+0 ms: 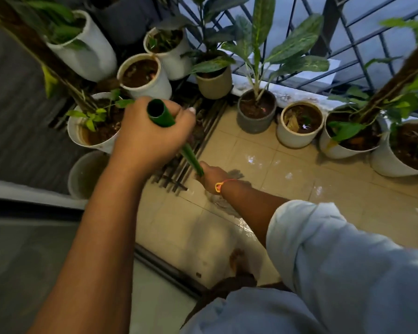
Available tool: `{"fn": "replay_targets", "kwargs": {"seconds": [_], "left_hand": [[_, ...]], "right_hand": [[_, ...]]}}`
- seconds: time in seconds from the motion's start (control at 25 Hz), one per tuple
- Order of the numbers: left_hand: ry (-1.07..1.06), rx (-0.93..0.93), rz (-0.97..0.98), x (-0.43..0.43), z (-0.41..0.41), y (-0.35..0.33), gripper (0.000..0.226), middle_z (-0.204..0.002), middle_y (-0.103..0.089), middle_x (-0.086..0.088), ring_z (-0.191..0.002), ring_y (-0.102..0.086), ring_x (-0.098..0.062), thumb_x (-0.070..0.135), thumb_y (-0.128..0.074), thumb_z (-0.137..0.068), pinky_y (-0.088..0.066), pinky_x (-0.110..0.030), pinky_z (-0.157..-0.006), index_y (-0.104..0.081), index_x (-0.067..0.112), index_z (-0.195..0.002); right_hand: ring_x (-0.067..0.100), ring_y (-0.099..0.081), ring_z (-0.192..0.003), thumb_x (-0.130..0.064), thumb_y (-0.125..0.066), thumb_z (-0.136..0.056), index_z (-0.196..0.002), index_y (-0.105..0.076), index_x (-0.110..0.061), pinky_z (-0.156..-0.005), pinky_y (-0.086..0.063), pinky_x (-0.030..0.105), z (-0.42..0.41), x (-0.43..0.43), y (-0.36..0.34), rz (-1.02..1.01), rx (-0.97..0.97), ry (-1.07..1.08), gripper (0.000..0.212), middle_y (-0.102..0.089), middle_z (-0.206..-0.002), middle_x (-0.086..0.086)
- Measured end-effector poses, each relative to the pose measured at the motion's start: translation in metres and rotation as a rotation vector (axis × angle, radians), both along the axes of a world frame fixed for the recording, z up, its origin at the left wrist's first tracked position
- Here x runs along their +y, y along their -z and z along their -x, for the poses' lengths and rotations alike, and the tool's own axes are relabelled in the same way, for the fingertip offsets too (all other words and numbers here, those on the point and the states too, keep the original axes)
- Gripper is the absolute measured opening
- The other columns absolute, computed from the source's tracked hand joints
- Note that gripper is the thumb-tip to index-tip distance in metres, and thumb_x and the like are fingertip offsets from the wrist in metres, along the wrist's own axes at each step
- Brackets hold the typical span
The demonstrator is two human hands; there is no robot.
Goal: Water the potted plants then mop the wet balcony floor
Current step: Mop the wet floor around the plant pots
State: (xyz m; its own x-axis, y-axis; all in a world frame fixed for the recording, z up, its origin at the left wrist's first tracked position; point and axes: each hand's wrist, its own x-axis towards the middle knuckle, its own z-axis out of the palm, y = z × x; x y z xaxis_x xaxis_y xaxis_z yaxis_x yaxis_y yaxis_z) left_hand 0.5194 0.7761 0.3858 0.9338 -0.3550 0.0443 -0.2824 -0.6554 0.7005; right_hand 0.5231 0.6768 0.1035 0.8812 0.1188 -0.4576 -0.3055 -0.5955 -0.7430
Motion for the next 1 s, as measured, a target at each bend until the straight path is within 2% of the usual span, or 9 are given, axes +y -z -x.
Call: {"fn": "replay_targets", "kwargs": {"seconds": [0.08, 0.16, 0.28, 0.4, 0.52, 0.6, 0.72, 0.84, 1.0], "left_hand": [[0.081, -0.018, -0.077, -0.02, 0.006, 0.002, 0.047, -0.07, -0.072, -0.019, -0.068, -0.067, -0.035, 0.038, -0.06, -0.095, -0.056, -0.052, -0.067, -0.069, -0.001, -0.069], [0.139, -0.012, -0.112, -0.041, 0.007, 0.003, 0.045, -0.062, -0.07, -0.005, -0.062, -0.066, -0.021, 0.037, -0.063, -0.098, -0.055, -0.041, -0.062, -0.067, 0.008, -0.064], [0.155, -0.011, -0.112, -0.069, 0.001, -0.001, 0.045, -0.053, -0.064, 0.016, -0.055, -0.061, 0.001, 0.039, -0.064, -0.099, -0.041, -0.016, -0.052, -0.062, 0.024, -0.056], [0.142, 0.037, -0.041, -0.095, 0.001, -0.006, 0.039, -0.064, -0.073, 0.007, -0.064, -0.069, -0.001, 0.039, -0.064, -0.098, -0.054, -0.024, -0.064, -0.068, 0.021, -0.063], [0.121, 0.128, 0.049, -0.119, 0.007, -0.011, 0.038, -0.067, -0.076, 0.0, -0.073, -0.077, -0.016, 0.038, -0.066, -0.098, -0.065, -0.043, -0.073, -0.068, 0.019, -0.064], [0.129, 0.171, 0.077, -0.139, 0.017, -0.011, 0.043, -0.066, -0.076, -0.003, -0.076, -0.078, -0.024, 0.037, -0.065, -0.098, -0.066, -0.048, -0.072, -0.068, 0.02, -0.059], [0.145, 0.241, 0.151, -0.171, 0.036, -0.004, 0.041, -0.062, -0.074, -0.002, -0.077, -0.079, -0.029, 0.036, -0.065, -0.097, -0.065, -0.04, -0.062, -0.064, 0.02, -0.059], [0.165, 0.304, 0.221, -0.208, 0.06, 0.008, 0.036, -0.062, -0.074, -0.003, -0.077, -0.079, -0.029, 0.036, -0.066, -0.097, -0.059, -0.03, -0.052, -0.062, 0.021, -0.064], [0.273, 0.408, 0.264, -0.254, 0.097, 0.028, 0.044, -0.063, -0.074, -0.003, -0.076, -0.079, -0.027, 0.038, -0.066, -0.096, -0.06, -0.031, -0.056, -0.068, 0.026, -0.054]], "right_hand": [[0.035, -0.062, -0.105, -0.041, -0.05, -0.102, -0.146, -0.041, -0.024, -0.08, -0.043, 0.034, -0.002, -0.005, 0.004, -0.072, 0.065, 0.052, 0.048, -0.064, -0.124, 0.019], [0.036, -0.06, -0.111, -0.037, -0.052, -0.102, -0.141, -0.046, -0.023, -0.088, -0.047, 0.039, 0.002, -0.018, 0.007, -0.131, 0.09, 0.115, 0.043, -0.062, -0.125, 0.018], [0.031, -0.061, -0.1, -0.044, -0.05, -0.101, -0.133, -0.049, -0.026, -0.083, -0.046, 0.036, 0.013, -0.046, 0.005, -0.056, 0.046, 0.101, 0.036, -0.064, -0.113, 0.011], [0.033, -0.064, -0.095, -0.052, -0.047, -0.101, -0.136, -0.047, -0.026, -0.086, -0.053, 0.043, 0.032, -0.077, -0.001, 0.069, 0.006, 0.061, 0.044, -0.067, -0.106, 0.013], [0.032, -0.064, -0.09, -0.054, -0.047, -0.1, -0.132, -0.049, -0.025, -0.077, -0.052, 0.038, 0.066, -0.109, -0.005, 0.115, -0.025, 0.069, 0.044, -0.062, -0.092, 0.006], [0.03, -0.064, -0.088, -0.054, -0.049, -0.099, -0.131, -0.051, -0.025, -0.074, -0.052, 0.037, 0.092, -0.136, -0.007, 0.132, -0.017, 0.094, 0.043, -0.061, -0.093, 0.005], [0.029, -0.063, -0.087, -0.055, -0.05, -0.099, -0.133, -0.052, -0.023, -0.079, -0.055, 0.04, 0.134, -0.176, -0.008, 0.178, 0.028, 0.11, 0.046, -0.065, -0.099, 0.011], [0.029, -0.061, -0.086, -0.054, -0.05, -0.099, -0.133, -0.052, -0.023, -0.073, -0.051, 0.036, 0.181, -0.217, -0.008, 0.223, 0.058, 0.138, 0.046, -0.06, -0.092, 0.008], [0.028, -0.062, -0.089, -0.053, -0.051, -0.1, -0.133, -0.053, -0.023, -0.08, -0.054, 0.037, 0.248, -0.27, -0.002, 0.25, 0.119, 0.199, 0.044, -0.067, -0.103, 0.013]]}}
